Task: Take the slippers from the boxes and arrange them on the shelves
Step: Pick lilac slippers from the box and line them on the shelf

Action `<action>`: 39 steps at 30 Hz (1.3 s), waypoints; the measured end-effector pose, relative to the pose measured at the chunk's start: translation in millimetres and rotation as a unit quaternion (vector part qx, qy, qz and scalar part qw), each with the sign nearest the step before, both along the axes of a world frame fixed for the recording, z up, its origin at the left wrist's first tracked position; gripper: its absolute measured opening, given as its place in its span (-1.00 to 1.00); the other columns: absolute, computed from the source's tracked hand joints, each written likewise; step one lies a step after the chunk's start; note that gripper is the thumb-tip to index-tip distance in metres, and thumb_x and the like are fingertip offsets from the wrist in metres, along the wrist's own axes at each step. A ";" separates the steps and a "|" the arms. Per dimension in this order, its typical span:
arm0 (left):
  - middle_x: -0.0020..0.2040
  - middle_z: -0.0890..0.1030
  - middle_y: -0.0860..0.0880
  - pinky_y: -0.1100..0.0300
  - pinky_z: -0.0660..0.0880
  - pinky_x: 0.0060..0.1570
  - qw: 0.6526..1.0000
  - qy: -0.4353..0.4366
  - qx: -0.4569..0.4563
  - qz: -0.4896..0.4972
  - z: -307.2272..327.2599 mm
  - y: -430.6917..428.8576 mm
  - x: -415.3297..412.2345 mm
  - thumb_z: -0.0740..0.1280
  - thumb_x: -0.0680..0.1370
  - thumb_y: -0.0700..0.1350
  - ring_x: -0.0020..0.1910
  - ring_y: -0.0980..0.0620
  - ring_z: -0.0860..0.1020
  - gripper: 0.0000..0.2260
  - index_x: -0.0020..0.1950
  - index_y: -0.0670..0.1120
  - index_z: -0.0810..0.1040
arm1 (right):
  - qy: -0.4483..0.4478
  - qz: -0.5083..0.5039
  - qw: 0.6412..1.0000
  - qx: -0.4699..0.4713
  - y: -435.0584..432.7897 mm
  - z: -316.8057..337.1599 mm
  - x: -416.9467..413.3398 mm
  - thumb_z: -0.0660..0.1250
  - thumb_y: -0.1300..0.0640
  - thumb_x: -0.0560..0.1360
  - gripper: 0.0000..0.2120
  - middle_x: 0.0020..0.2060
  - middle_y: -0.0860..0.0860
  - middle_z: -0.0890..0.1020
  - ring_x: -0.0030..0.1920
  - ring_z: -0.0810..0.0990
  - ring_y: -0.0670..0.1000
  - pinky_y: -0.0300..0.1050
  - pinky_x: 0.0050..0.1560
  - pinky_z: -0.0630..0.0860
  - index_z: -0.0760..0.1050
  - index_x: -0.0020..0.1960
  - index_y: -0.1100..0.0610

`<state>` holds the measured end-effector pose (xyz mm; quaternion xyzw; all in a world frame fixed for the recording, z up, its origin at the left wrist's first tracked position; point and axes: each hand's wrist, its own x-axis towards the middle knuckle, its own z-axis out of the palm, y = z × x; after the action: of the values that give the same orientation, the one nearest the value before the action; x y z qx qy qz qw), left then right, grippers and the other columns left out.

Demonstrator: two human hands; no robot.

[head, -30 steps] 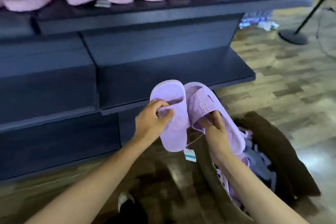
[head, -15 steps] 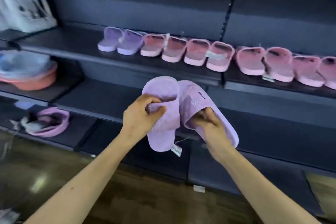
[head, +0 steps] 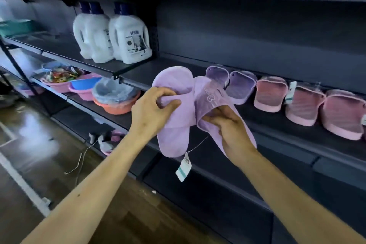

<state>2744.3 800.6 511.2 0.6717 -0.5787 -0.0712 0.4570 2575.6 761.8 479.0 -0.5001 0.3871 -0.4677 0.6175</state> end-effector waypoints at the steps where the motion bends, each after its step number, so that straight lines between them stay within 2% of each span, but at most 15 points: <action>1: -0.05 0.56 0.23 0.30 0.35 -0.12 1.000 -0.009 0.000 0.004 1.3 -10.8 8.9 0.41 0.45 -0.02 -0.19 0.22 0.46 -0.90 -0.05 0.09 0.58 | 0.010 0.008 1.000 -0.003 -12.5 1.5 9.6 0.30 0.24 0.21 -0.61 0.02 0.02 0.67 0.15 0.58 0.13 0.18 0.33 0.38 0.58 0.03 0.04; 4: 0.07 0.55 0.14 0.24 0.36 -0.02 0.999 -0.044 0.020 0.015 4.9 -50.8 37.3 0.44 0.41 0.05 0.00 0.11 0.50 -0.78 0.03 0.07 0.58 | 0.010 0.023 1.000 -0.005 -54.7 7.8 35.7 0.26 0.28 0.34 -0.68 -0.04 -0.03 0.69 0.09 0.61 0.05 -0.05 0.21 0.49 0.58 0.01 0.01; 7: 0.18 0.46 0.07 0.22 0.37 0.09 0.993 -0.086 0.075 0.020 11.7 -93.6 61.4 0.50 0.31 0.13 0.13 0.07 0.47 -0.56 0.14 0.10 0.52 | -0.048 0.051 0.997 0.025 -105.0 16.7 58.9 0.16 0.41 0.46 -0.71 -0.16 -0.02 0.66 -0.18 0.65 -0.14 -0.40 -0.28 0.52 0.53 -0.01 0.11; 10: 0.21 0.37 0.04 0.17 0.37 0.18 0.985 -0.108 0.132 0.013 19.8 -134.2 78.2 0.52 0.29 0.09 0.15 0.03 0.44 -0.45 0.23 0.16 0.43 | -0.078 0.036 0.994 0.073 -151.8 26.3 85.5 0.16 0.38 0.46 -0.74 -0.28 -0.05 0.63 -0.26 0.65 -0.16 -0.33 -0.36 0.46 0.51 -0.10 0.06; 14: 0.21 0.47 0.00 0.07 0.43 0.19 0.987 -0.082 0.142 0.005 22.0 -195.2 100.2 0.51 0.21 0.13 0.15 -0.02 0.48 -0.42 0.19 0.14 0.46 | -0.120 0.001 0.985 0.124 -200.4 26.7 110.6 0.15 0.33 0.50 -0.74 -0.48 -0.03 0.59 -0.46 0.59 -0.13 -0.36 -0.45 0.49 0.48 -0.28 0.11; 17: 0.07 0.56 0.08 0.09 0.48 0.14 0.987 -0.043 0.152 0.001 18.5 -234.5 110.2 0.40 0.07 0.24 0.07 0.01 0.55 -0.36 0.13 0.12 0.48 | -0.145 -0.018 0.974 0.174 -226.9 15.0 121.0 0.14 0.33 0.51 -0.74 -0.52 -0.01 0.59 -0.38 0.56 -0.06 -0.31 -0.42 0.52 0.49 -0.29 0.17; 19: -0.03 0.55 0.10 0.10 0.49 0.13 0.986 -0.024 0.160 -0.029 13.8 -259.7 114.6 0.36 0.04 0.28 0.02 0.02 0.56 -0.30 0.13 0.05 0.48 | -0.145 -0.038 0.976 0.155 -242.2 6.3 128.3 0.09 0.39 0.49 -0.73 -0.52 0.00 0.59 -0.35 0.54 -0.04 -0.32 -0.45 0.51 0.49 -0.25 0.19; 23: -0.05 0.58 0.05 0.06 0.51 0.12 0.983 -0.014 0.178 -0.054 2.6 -307.7 123.5 0.29 0.01 0.35 0.00 -0.02 0.57 -0.29 0.06 0.02 0.50 | -0.089 -0.059 0.987 0.116 -267.7 7.5 138.2 0.09 0.43 0.46 -0.71 -0.42 0.05 0.57 -0.37 0.53 -0.03 -0.29 -0.37 0.45 0.54 -0.20 0.19; 26: 0.00 0.62 -0.01 0.09 0.46 0.12 0.984 -0.063 0.150 -0.077 -6.6 -333.2 125.9 0.20 0.14 0.34 0.09 -0.08 0.53 -0.40 0.01 0.02 0.57 | 0.115 -0.027 0.991 0.058 -279.3 10.1 132.9 0.15 0.31 0.51 -0.76 -0.47 0.00 0.61 -0.45 0.57 -0.09 -0.27 -0.39 0.49 0.55 -0.20 0.13; 28: 0.16 0.55 0.03 0.03 0.37 0.22 0.970 -0.131 0.162 -0.125 -15.4 -340.1 121.8 0.20 0.31 0.29 0.22 -0.10 0.44 -0.52 0.10 0.08 0.56 | 0.321 -0.074 0.935 -0.129 -282.6 10.6 127.0 0.19 0.26 0.50 -0.78 -0.43 -0.01 0.64 -0.44 0.57 -0.10 -0.19 -0.33 0.51 0.57 -0.21 0.11; 30: 0.33 0.39 0.07 0.00 0.24 0.23 0.943 -0.225 0.204 -0.134 -26.0 -344.1 117.6 0.20 0.48 0.23 0.31 -0.10 0.31 -0.63 0.25 0.17 0.45 | 0.460 -0.135 0.830 -0.284 -281.7 9.4 125.9 0.26 0.21 0.47 -0.86 -0.19 0.03 0.67 -0.19 0.60 0.00 -0.13 -0.16 0.46 0.59 -0.08 0.13; 32: 0.35 0.34 0.07 0.03 0.22 0.18 0.920 -0.320 0.186 -0.130 -35.8 -346.2 113.8 0.12 0.55 0.21 0.31 -0.07 0.29 -0.64 0.31 0.15 0.39 | 0.543 -0.158 0.753 -0.336 -286.3 -2.6 130.6 0.38 0.16 0.38 -0.78 -0.03 0.07 0.62 0.01 0.57 0.14 -0.05 -0.06 0.45 0.56 0.03 0.11; 34: 0.33 0.38 0.06 0.05 0.26 0.14 0.915 -0.348 0.152 -0.139 -41.2 -349.0 112.8 0.07 0.57 0.18 0.28 -0.06 0.33 -0.65 0.30 0.11 0.40 | 0.610 -0.171 0.696 -0.337 -291.3 -24.0 139.2 0.49 0.05 0.23 -0.53 0.02 0.08 0.54 0.02 0.57 0.19 0.03 -0.08 0.50 0.49 0.11 0.07; 36: 0.29 0.42 0.04 0.07 0.31 0.10 0.913 -0.353 0.123 -0.161 -44.4 -358.3 118.5 0.00 0.55 0.18 0.23 -0.08 0.38 -0.60 0.26 0.06 0.43 | 0.643 -0.186 0.664 -0.333 -293.2 -40.8 146.7 0.44 -0.05 0.22 -0.40 0.08 0.06 0.44 0.02 0.57 0.19 0.09 -0.10 0.54 0.41 0.22 0.03; 39: 0.28 0.47 0.01 0.05 0.35 0.10 0.904 -0.355 0.068 -0.227 -50.5 -382.2 128.9 -0.16 0.41 0.22 0.22 -0.10 0.42 -0.37 0.26 0.00 0.46 | 0.652 -0.213 0.661 -0.304 -300.2 -50.0 154.5 0.16 -0.07 0.34 -0.45 0.10 0.07 0.40 0.02 0.57 0.20 0.15 -0.07 0.54 0.38 0.30 0.07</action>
<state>2873.1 418.4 460.7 0.5321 -0.8334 0.0314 0.1461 2730.0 461.7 429.0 -0.7411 0.6226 -0.2323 -0.0958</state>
